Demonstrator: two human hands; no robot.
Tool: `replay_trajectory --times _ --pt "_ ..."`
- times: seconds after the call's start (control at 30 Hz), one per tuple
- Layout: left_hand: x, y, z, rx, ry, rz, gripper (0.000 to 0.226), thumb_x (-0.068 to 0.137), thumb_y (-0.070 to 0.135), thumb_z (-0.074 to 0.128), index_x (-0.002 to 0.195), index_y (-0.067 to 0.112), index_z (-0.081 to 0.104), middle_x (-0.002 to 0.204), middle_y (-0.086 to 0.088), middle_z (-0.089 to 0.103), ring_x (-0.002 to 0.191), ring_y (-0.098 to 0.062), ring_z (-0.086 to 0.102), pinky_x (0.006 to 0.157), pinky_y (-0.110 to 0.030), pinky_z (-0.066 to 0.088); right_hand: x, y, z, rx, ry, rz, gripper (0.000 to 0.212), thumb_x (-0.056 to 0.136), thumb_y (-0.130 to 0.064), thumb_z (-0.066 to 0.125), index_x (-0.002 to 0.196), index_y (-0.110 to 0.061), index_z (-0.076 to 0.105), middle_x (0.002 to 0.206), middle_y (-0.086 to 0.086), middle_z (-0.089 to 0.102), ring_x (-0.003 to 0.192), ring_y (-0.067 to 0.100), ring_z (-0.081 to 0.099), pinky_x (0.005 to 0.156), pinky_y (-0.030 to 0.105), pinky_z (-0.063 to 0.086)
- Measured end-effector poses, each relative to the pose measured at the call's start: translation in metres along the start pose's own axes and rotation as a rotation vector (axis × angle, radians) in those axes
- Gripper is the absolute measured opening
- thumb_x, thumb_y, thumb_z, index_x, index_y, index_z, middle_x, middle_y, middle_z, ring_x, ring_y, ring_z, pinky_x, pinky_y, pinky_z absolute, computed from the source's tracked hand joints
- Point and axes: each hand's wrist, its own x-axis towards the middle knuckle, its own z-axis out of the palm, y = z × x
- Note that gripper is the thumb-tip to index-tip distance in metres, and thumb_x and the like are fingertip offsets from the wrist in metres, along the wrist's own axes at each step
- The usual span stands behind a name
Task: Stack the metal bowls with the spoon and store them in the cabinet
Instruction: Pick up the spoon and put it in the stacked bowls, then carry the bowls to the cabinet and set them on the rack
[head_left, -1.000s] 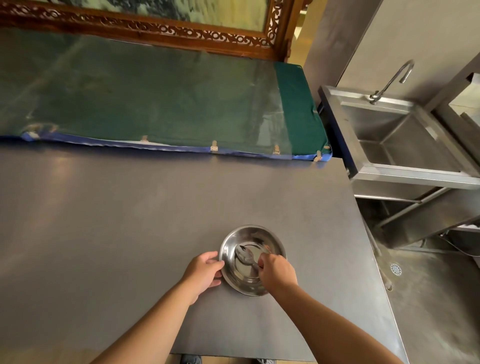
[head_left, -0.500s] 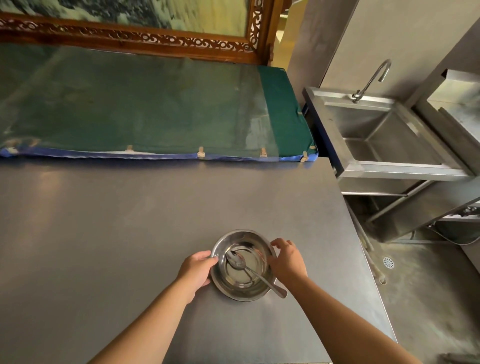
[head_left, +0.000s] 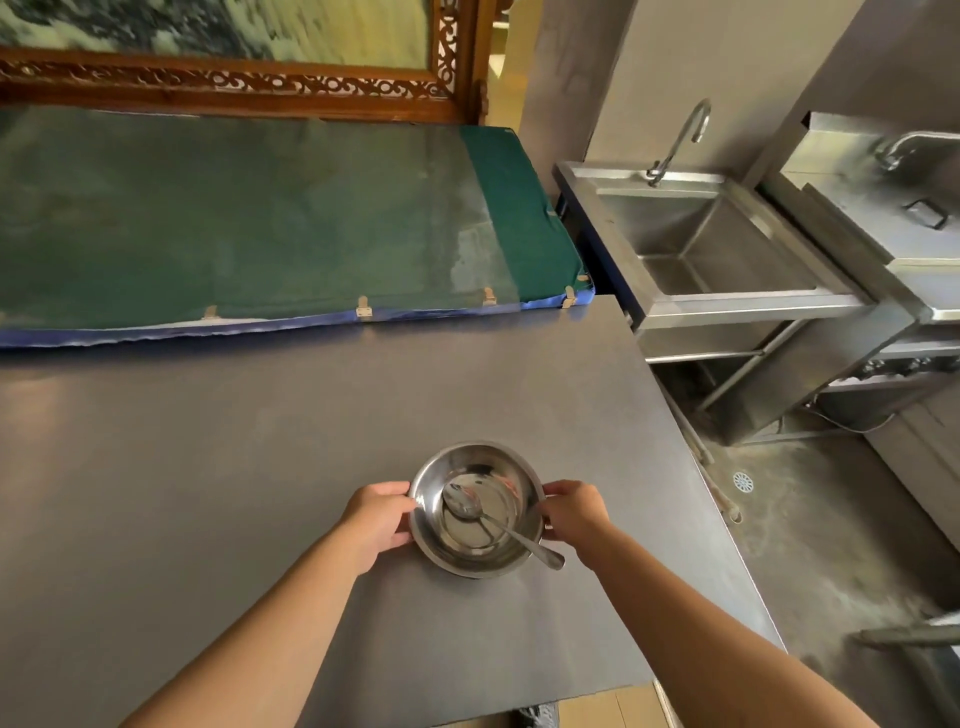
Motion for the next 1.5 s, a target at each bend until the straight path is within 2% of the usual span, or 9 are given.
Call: replay_trajectory --times 0.1,0.23,0.4,0.53,0.7,0.87,1.13,1.27,1.5 --pt "-0.007 0.027 0.002 0.010 -0.064 0.048 0.041 0.091 -0.003 0.063 0.131 0.004 0.061 0.112 -0.018 0.073 0.092 -0.027 0.070 0.090 -0.045 0.056 -0.015 -0.012 -0.014 0.107 0.035 -0.019 0.032 0.077 0.014 0.060 0.105 0.002 0.072 0.086 0.023 0.074 0.066 0.030 0.068 0.071 0.047 0.064" --pt "-0.019 0.070 0.009 0.012 -0.135 0.138 0.038 0.090 -0.005 0.064 0.128 0.002 0.062 0.112 -0.022 0.073 0.082 -0.026 0.070 0.072 -0.038 0.059 -0.035 -0.038 -0.040 0.194 0.050 -0.072 0.031 0.083 0.012 0.063 0.113 0.004 0.068 0.098 0.025 0.074 0.076 0.031 0.072 0.059 0.034 0.064" --pt "-0.056 0.126 0.048 0.026 -0.262 0.236 0.032 0.088 -0.005 0.067 0.119 0.004 0.067 0.100 -0.016 0.076 0.079 -0.024 0.072 0.070 -0.036 0.059 -0.076 -0.049 -0.105 0.327 0.124 -0.160 0.028 0.087 0.007 0.068 0.115 0.004 0.068 0.092 0.019 0.076 0.075 0.030 0.077 0.059 0.032 0.062" --pt "-0.099 0.155 0.101 0.067 -0.377 0.306 0.023 0.088 -0.004 0.066 0.108 0.007 0.071 0.085 -0.008 0.079 0.070 -0.018 0.076 0.060 -0.030 0.060 -0.111 -0.042 -0.175 0.437 0.168 -0.248 0.023 0.089 0.004 0.069 0.112 0.001 0.070 0.087 0.015 0.079 0.073 0.027 0.078 0.057 0.029 0.061" --pt "-0.166 0.169 0.198 0.089 -0.505 0.376 0.021 0.091 -0.001 0.064 0.108 0.009 0.071 0.087 -0.007 0.079 0.071 -0.017 0.075 0.059 -0.028 0.061 -0.152 -0.007 -0.281 0.562 0.249 -0.363 0.018 0.088 0.006 0.068 0.103 -0.001 0.075 0.086 0.019 0.078 0.069 0.028 0.076 0.060 0.031 0.061" --pt "-0.235 0.152 0.323 0.157 -0.662 0.400 0.025 0.093 0.002 0.062 0.116 0.008 0.069 0.097 -0.010 0.075 0.075 -0.017 0.071 0.062 -0.026 0.062 -0.204 0.064 -0.393 0.674 0.363 -0.421 0.017 0.086 0.006 0.069 0.099 -0.002 0.077 0.081 0.018 0.076 0.061 0.025 0.072 0.055 0.027 0.058" --pt "-0.355 0.064 0.548 0.303 -1.001 0.348 0.022 0.094 0.002 0.057 0.111 0.007 0.070 0.092 -0.008 0.075 0.070 -0.012 0.073 0.059 -0.022 0.060 -0.308 0.232 -0.558 0.862 0.678 -0.433 0.015 0.083 0.008 0.071 0.097 0.002 0.076 0.082 0.022 0.074 0.064 0.028 0.073 0.055 0.029 0.059" --pt "-0.420 0.011 0.646 0.408 -1.160 0.319 0.022 0.094 0.001 0.055 0.112 0.003 0.068 0.084 -0.007 0.076 0.067 -0.011 0.073 0.056 -0.022 0.059 -0.367 0.318 -0.618 0.947 0.877 -0.354 0.017 0.083 0.002 0.075 0.100 -0.002 0.074 0.086 0.021 0.077 0.075 0.032 0.076 0.066 0.038 0.064" --pt "-0.519 -0.085 0.798 0.584 -1.428 0.196 0.024 0.091 -0.002 0.059 0.112 0.001 0.070 0.088 -0.008 0.079 0.072 -0.012 0.075 0.057 -0.021 0.059 -0.460 0.446 -0.677 1.061 1.188 -0.268 0.026 0.083 0.000 0.076 0.108 0.002 0.070 0.094 0.021 0.078 0.084 0.034 0.076 0.069 0.035 0.062"
